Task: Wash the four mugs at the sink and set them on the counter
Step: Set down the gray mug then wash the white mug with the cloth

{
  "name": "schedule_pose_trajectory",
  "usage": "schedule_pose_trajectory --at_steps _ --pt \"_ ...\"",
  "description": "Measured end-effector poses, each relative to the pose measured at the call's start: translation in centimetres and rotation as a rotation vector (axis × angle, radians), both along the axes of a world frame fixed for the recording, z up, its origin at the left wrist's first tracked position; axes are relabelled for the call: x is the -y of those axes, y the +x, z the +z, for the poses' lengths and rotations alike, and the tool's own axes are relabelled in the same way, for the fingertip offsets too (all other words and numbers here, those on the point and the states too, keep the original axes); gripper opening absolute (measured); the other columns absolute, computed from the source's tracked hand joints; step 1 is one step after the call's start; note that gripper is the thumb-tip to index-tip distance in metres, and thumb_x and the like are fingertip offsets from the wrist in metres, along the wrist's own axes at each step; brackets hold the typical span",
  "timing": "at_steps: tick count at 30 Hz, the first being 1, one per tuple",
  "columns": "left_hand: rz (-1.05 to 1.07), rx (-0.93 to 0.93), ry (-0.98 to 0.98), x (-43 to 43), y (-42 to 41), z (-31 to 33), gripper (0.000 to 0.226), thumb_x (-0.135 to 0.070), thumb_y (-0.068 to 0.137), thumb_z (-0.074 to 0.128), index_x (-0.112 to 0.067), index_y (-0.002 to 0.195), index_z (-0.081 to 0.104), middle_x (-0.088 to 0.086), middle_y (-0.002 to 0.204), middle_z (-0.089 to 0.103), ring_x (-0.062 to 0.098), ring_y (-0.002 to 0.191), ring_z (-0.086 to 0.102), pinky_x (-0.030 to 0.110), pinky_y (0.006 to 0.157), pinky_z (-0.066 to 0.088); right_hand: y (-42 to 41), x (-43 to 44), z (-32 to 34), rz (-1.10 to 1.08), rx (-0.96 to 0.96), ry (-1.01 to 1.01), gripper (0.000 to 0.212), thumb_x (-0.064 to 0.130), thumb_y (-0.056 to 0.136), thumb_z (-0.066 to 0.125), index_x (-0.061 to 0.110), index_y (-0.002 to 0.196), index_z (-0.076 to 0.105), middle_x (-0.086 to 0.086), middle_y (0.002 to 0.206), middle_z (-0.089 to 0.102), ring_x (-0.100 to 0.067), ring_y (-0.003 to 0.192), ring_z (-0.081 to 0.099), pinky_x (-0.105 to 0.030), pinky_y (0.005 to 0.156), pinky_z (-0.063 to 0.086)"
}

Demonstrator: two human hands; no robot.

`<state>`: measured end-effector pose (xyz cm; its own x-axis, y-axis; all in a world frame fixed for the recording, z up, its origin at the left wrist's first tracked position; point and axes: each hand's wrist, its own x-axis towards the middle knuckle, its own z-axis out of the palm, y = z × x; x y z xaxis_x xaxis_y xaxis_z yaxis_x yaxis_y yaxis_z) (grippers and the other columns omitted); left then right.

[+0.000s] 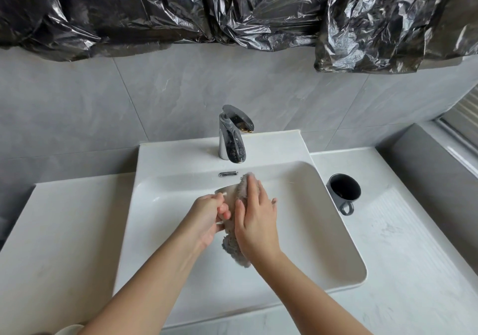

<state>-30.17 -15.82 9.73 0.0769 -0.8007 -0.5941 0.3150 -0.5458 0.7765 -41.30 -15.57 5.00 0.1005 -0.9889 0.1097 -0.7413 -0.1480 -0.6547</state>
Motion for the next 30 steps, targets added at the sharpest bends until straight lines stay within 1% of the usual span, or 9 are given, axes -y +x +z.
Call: schedule_pose_trajectory --at_steps 4,8,10,12,14,18,23,26,30 --pt "-0.032 -0.035 -0.022 0.1 0.5 0.2 0.032 -0.013 0.105 0.03 -0.016 0.075 0.04 -0.005 0.047 0.035 0.01 0.041 0.039 0.03 0.061 0.035 -0.8 0.3 -1.1 0.162 -0.012 -0.103 0.058 0.036 0.093 0.026 0.033 0.151 0.031 -0.004 0.163 0.015 -0.021 0.149 0.013 -0.051 0.116 0.01" --pt "-0.082 0.0 -0.04 0.2 1.0 0.8 0.03 -0.01 0.104 0.034 -0.015 0.075 0.042 -0.002 0.053 0.035 0.014 0.048 0.04 0.03 0.062 0.038 -1.1 1.1 -0.4 0.073 0.471 0.046 0.048 0.035 0.098 0.031 0.038 0.146 0.031 0.01 0.158 0.029 -0.002 0.147 0.019 -0.029 0.12 0.014" --pt "-0.1 0.004 -0.045 0.2 1.5 1.3 0.028 -0.009 0.103 0.036 -0.013 0.076 0.043 -0.001 0.054 0.035 0.014 0.048 0.041 0.031 0.063 0.04 -1.2 1.5 0.0 -0.053 0.766 0.29 0.043 0.037 0.102 0.032 0.026 0.141 0.046 0.002 0.148 0.048 -0.008 0.136 0.042 -0.035 0.118 0.029" --pt "-0.152 -0.008 -0.051 0.1 2.0 1.8 0.03 -0.008 0.103 0.036 -0.014 0.074 0.04 -0.002 0.053 0.035 0.013 0.045 0.04 0.03 0.062 0.039 -1.7 1.9 0.5 -0.097 1.04 0.615 0.051 0.043 0.102 0.033 0.007 0.126 0.061 -0.017 0.121 0.067 -0.025 0.109 0.064 -0.046 0.101 0.049" --pt "-0.193 -0.043 -0.063 0.2 2.3 2.4 0.032 -0.009 0.103 0.034 -0.015 0.072 0.038 -0.003 0.054 0.032 0.012 0.045 0.037 0.03 0.062 0.039 -2.2 1.8 1.7 -0.139 1.242 0.815 0.053 0.041 0.1 0.033 0.001 0.102 0.067 -0.017 0.084 0.071 -0.026 0.074 0.067 -0.035 0.069 0.057" --pt "-0.148 0.053 -0.085 0.6 2.1 2.6 0.031 -0.014 0.104 0.036 -0.016 0.073 0.04 -0.006 0.05 0.031 0.01 0.042 0.036 0.031 0.064 0.041 -1.9 1.3 2.5 -0.13 1.352 0.772 0.056 0.028 0.102 0.031 0.014 0.06 0.067 -0.001 0.051 0.059 -0.011 0.043 0.057 -0.016 0.043 0.045" --pt "0.05 0.64 -0.231 0.2 0.5 0.0 0.023 -0.029 0.099 0.047 -0.015 0.081 0.046 0.0 0.07 0.049 0.024 0.068 0.046 0.04 0.071 0.045 -1.3 0.9 2.7 -0.155 1.27 0.634 0.044 0.039 0.102 0.035 0.013 0.091 0.069 -0.007 0.08 0.069 -0.015 0.072 0.067 -0.026 0.064 0.055" --pt "0.266 0.607 -0.261 0.3 -0.2 -0.2 0.023 -0.034 0.1 0.044 -0.017 0.085 0.051 -0.001 0.076 0.056 0.024 0.076 0.05 0.036 0.07 0.038 -0.2 0.2 2.7 -0.108 1.057 0.436 0.051 0.047 0.099 0.034 0.008 0.114 0.062 -0.005 0.108 0.067 -0.016 0.101 0.063 -0.04 0.099 0.05" --pt "0.335 0.571 -0.203 1.2 0.2 -0.2 0.032 -0.038 0.102 0.039 -0.02 0.078 0.051 0.0 0.078 0.059 0.025 0.08 0.052 0.035 0.07 0.038 0.2 -0.8 2.4 0.031 0.72 0.006 0.052 0.042 0.098 0.03 0.035 0.148 0.026 0.01 0.153 0.039 0.001 0.14 0.033 -0.018 0.114 0.027"
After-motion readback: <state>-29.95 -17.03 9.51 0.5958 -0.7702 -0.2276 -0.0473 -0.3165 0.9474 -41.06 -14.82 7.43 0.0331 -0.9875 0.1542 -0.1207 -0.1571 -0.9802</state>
